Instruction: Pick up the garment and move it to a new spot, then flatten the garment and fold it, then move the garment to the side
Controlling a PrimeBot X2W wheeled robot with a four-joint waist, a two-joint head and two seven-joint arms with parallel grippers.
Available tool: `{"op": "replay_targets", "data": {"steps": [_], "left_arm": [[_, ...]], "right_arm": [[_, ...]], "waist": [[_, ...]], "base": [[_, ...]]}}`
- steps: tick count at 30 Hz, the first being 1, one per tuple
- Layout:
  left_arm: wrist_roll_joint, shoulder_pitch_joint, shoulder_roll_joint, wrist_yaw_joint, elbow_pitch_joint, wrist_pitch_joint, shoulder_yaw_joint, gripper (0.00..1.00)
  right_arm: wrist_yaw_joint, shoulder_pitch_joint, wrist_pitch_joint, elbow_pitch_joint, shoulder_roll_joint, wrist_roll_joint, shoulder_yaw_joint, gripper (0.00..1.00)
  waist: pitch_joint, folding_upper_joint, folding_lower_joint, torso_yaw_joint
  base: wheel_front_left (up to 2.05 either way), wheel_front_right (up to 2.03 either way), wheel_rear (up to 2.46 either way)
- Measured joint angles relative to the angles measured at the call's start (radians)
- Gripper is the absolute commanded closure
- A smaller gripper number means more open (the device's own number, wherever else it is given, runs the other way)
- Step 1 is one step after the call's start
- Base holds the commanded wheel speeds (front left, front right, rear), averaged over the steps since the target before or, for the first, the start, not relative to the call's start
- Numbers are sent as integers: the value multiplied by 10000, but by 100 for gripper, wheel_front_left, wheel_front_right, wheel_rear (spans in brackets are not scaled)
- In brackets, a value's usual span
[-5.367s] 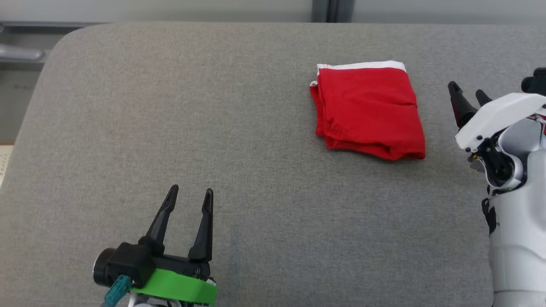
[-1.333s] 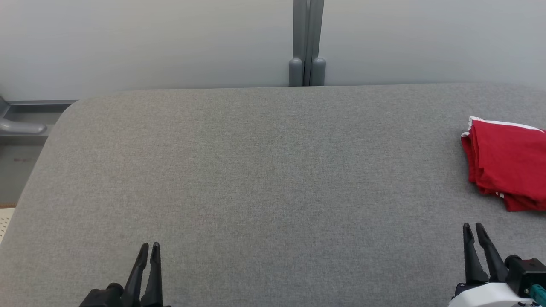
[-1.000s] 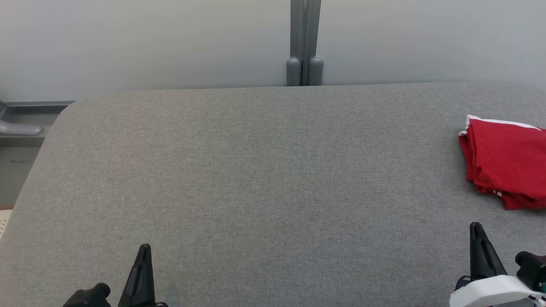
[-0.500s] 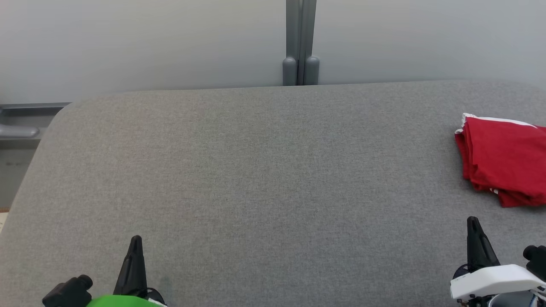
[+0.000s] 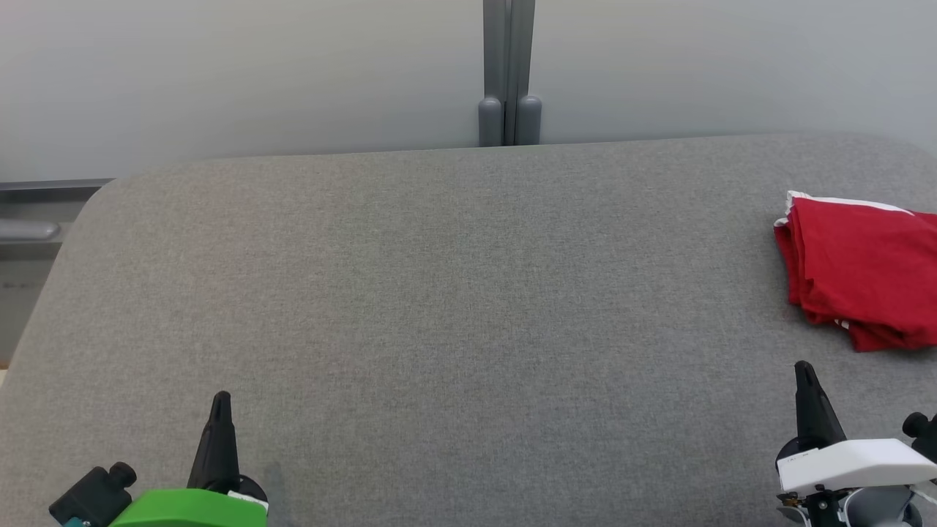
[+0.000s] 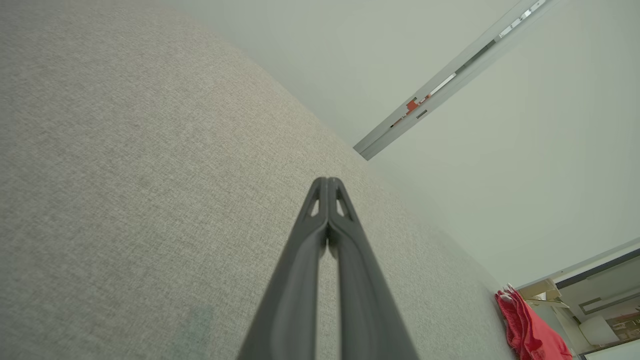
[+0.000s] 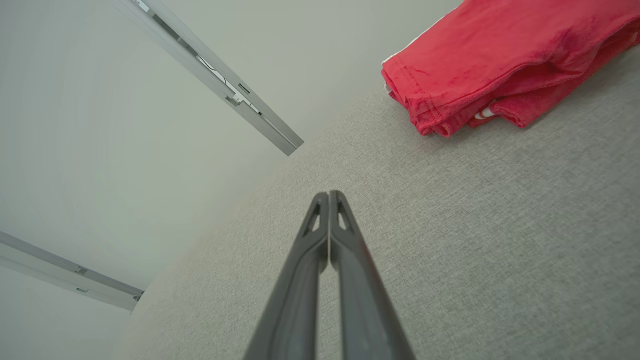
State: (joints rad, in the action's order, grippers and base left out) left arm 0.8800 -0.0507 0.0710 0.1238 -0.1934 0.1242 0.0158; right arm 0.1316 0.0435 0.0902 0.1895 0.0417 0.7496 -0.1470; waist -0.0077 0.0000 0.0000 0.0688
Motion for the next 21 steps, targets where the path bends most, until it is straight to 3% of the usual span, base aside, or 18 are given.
{"op": "replay_targets", "data": {"steps": [21], "left_arm": [[2433, 443, 42, 6, -128, -617, -215, 100]], "right_arm": [[-2, -482, -633, 169, 21, 2677, 96, 100]], "waist": [[26, 0, 1, -165]], "base": [[0, 0, 0]]}}
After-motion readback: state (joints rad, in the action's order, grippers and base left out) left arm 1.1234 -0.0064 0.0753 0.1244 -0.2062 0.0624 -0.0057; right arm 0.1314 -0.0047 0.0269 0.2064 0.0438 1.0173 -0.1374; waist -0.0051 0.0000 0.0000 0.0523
